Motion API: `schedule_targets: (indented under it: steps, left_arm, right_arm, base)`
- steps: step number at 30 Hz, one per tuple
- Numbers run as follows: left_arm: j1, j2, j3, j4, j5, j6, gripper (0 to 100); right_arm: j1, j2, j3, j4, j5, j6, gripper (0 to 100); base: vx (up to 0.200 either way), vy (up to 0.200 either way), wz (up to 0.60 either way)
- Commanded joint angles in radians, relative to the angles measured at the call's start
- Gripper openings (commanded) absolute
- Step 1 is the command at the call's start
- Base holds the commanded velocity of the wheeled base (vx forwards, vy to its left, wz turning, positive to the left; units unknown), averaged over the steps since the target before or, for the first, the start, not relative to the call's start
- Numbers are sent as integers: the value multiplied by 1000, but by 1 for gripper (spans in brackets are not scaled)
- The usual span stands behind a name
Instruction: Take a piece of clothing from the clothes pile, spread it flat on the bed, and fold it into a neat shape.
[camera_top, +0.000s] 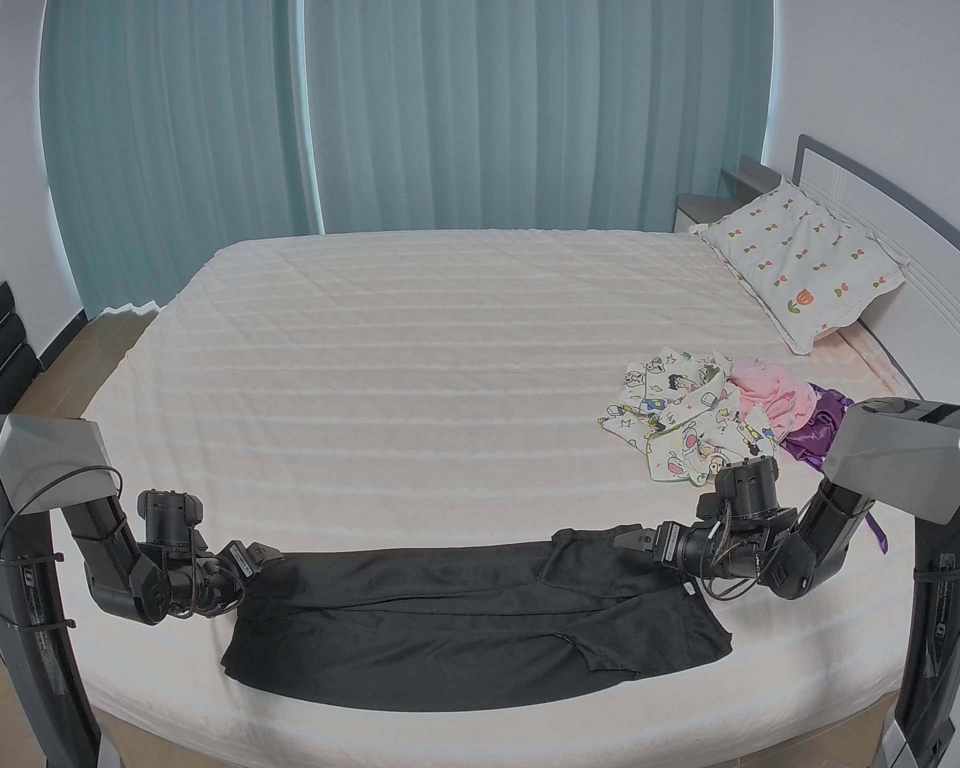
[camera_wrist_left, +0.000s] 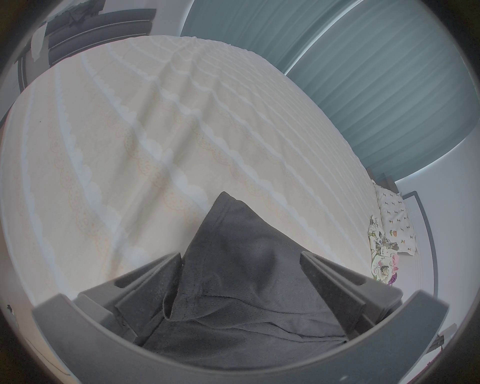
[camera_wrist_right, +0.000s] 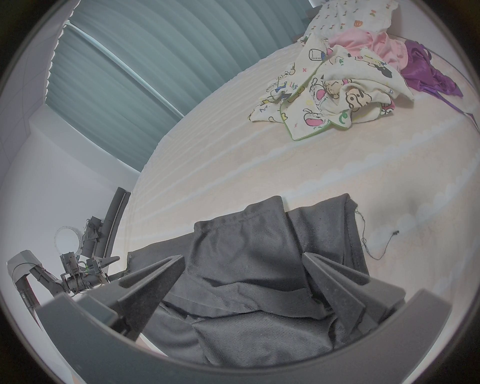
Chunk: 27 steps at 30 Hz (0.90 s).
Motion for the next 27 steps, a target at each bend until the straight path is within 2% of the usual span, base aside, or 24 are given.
schedule_targets:
  steps: [1,12,13,19,24,27]
  left_arm:
    - [-1,1,0,-1,0,0,100]
    - [-1,3,0,-1,3,0,100]
    - [-1,5,0,-1,0,0,100]
    - [-1,5,-2,-1,0,0,100]
    - [-2,5,-2,-1,3,0,100]
    - [-2,5,-2,-1,3,-2,100]
  right_arm:
    - [-4,26,-3,-1,9,-1,100]
    - [4,55,-23,10,19,-44,100]
    - [6,60,-24,10,19,-44,0]
    - [16,78,-40,14,6,-44,0]
    - [15,67,-32,30,-51,-47,0]
    - [9,49,-21,37,-59,-48,0]
  base:
    - [0,0,0]
    - [0,0,0]
    - [0,0,0]
    - [0,0,0]
    - [0,0,0]
    - [0,0,0]
